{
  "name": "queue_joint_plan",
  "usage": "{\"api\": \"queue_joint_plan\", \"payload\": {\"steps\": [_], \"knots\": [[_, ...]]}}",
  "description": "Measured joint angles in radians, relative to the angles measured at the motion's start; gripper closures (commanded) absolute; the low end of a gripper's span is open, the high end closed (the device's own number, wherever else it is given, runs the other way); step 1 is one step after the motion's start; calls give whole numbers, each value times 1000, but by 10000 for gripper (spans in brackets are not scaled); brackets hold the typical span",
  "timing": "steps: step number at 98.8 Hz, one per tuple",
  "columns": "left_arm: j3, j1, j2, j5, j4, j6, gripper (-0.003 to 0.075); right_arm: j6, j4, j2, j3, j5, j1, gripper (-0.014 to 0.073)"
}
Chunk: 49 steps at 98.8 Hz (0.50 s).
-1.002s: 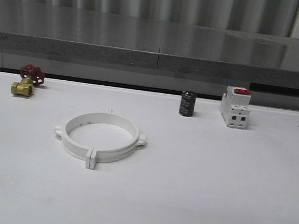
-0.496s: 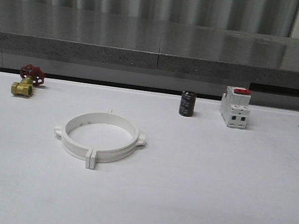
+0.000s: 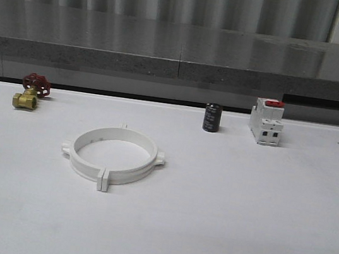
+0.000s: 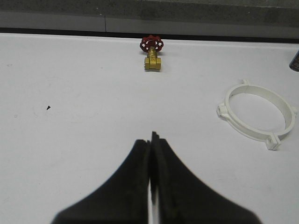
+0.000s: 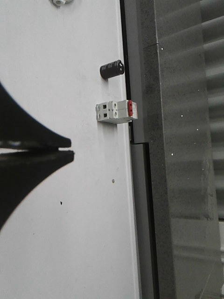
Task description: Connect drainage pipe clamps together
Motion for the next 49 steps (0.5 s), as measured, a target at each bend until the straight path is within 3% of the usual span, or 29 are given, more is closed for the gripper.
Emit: {"api": "queue_joint_plan", "payload": {"steps": [49], "knots": [[0, 0, -1, 0, 0, 0, 741, 0, 0, -80, 91, -89, -1, 661]]}}
